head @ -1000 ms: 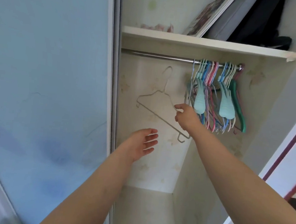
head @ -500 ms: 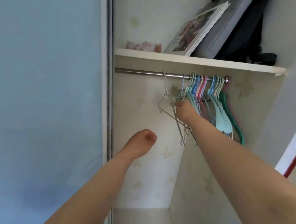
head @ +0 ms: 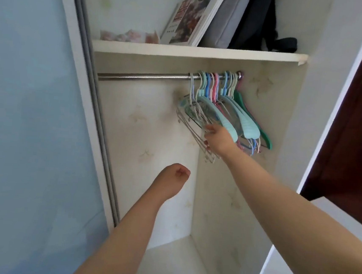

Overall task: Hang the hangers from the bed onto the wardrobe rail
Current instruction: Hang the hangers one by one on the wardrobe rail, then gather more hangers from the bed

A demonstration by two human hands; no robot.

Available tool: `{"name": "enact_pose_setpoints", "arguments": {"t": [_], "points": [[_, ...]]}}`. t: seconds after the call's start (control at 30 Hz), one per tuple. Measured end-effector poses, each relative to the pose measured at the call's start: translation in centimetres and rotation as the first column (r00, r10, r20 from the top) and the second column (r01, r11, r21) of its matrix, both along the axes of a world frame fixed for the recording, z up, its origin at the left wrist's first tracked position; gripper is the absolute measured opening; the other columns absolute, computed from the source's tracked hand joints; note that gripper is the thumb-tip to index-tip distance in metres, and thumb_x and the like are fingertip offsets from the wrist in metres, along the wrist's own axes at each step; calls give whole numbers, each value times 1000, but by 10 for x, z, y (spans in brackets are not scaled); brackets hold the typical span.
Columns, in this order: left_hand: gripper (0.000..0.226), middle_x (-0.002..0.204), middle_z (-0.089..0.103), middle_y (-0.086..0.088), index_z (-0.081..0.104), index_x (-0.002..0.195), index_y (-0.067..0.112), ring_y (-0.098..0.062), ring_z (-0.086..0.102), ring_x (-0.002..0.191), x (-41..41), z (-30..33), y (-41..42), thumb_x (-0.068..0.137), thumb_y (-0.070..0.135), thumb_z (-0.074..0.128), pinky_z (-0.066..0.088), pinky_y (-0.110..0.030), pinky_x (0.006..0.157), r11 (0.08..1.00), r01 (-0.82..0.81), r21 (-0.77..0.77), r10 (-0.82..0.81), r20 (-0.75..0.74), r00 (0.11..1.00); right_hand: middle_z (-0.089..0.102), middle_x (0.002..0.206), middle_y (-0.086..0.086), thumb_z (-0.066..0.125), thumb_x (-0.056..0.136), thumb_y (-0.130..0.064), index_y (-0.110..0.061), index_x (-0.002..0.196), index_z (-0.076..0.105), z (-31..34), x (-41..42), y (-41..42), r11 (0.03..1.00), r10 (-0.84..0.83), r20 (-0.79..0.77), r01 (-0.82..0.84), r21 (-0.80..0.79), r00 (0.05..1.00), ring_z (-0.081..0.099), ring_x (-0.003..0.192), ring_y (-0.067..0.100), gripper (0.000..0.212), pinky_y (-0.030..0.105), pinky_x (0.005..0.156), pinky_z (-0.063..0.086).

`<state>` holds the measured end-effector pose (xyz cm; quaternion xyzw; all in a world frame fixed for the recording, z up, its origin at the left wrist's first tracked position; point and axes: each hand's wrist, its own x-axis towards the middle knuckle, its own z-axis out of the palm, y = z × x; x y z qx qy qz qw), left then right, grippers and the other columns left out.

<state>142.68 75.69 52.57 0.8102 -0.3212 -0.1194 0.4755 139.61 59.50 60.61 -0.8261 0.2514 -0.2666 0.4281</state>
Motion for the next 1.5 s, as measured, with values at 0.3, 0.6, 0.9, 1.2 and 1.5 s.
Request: {"name": "enact_pose_setpoints", "arguments": {"t": [0.3, 0.6, 0.9, 1.2, 1.5], "points": [[19, 95, 67, 4, 63, 103, 12, -12, 52, 58, -112, -66, -83, 100, 16, 44, 40, -10, 50, 953, 303, -2, -301, -117, 947, 66, 92, 6, 49, 97, -22, -13, 121, 48, -155, -217, -29, 920, -26, -279, 132, 368, 960, 63, 65, 19, 25, 29, 65, 52], [20, 98, 69, 8, 62, 104, 21, -9, 52, 56, -380, -150, -180, 101, 24, 42, 38, -16, 50, 641, 751, 158, -678, -343, 650, 65, 89, 3, 49, 97, -23, -12, 111, 58, -248, -518, -36, 592, -450, -422, 617, 519, 787, 61, 67, 14, 20, 26, 65, 50], [19, 94, 68, 0, 60, 99, 17, -9, 52, 58, -674, -183, -209, 101, 18, 41, 37, -9, 45, 263, 959, 105, -827, -487, 280, 66, 94, 0, 43, 98, -23, -16, 110, 58, -270, -825, 4, 300, -646, -658, 921, 249, 388, 66, 77, 16, 20, 33, 73, 56], [20, 91, 66, 7, 61, 98, 19, -7, 55, 65, -852, -210, -261, 102, 18, 41, 41, -18, 54, -58, 977, 203, -841, -537, 62, 62, 106, -8, 44, 89, -14, -30, 111, 60, -310, -981, 21, 139, -675, -690, 964, 228, 261, 62, 87, 12, 32, 37, 81, 55], [19, 92, 67, 8, 61, 99, 19, -9, 57, 70, -1039, -244, -370, 101, 20, 42, 43, -22, 59, -355, 885, 302, -801, -586, -121, 63, 108, 2, 37, 89, 0, -15, 117, 59, -354, -1127, -24, -204, -695, -711, 917, 343, 112, 61, 91, 21, 40, 37, 80, 52]]}}
